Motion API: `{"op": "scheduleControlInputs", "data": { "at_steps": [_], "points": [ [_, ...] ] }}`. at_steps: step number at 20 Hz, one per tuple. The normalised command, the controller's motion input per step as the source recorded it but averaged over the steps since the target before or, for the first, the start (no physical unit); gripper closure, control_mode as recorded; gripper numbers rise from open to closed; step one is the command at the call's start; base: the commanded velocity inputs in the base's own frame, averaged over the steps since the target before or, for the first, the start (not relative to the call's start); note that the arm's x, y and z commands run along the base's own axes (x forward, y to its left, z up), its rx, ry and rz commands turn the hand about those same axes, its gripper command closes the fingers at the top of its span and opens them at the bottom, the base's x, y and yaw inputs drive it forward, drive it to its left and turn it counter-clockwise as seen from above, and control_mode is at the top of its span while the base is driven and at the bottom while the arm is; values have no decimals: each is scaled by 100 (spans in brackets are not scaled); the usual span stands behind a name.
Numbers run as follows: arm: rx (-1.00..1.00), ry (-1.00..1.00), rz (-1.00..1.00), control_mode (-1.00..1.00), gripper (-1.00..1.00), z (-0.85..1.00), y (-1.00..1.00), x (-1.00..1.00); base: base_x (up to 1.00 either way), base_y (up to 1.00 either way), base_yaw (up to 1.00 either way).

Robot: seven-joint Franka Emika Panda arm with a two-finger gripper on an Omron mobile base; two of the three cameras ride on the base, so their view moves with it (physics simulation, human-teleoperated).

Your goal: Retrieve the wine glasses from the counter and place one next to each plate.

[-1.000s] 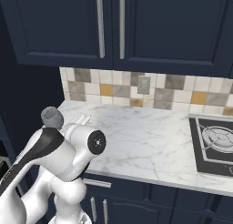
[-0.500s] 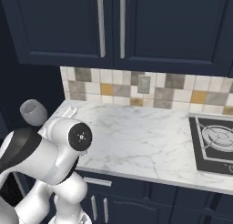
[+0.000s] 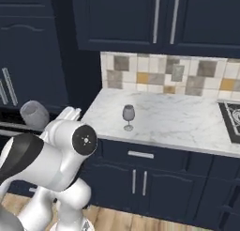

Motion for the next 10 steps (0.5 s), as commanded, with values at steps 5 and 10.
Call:
{"op": "scheduleControlInputs", "data": {
  "at_steps": [5,10],
  "points": [
    [0,0,0,100,100,0,0,0,-28,91,76],
    [0,0,0,100,100,0,0,0,0,31,100]
  ]
}}
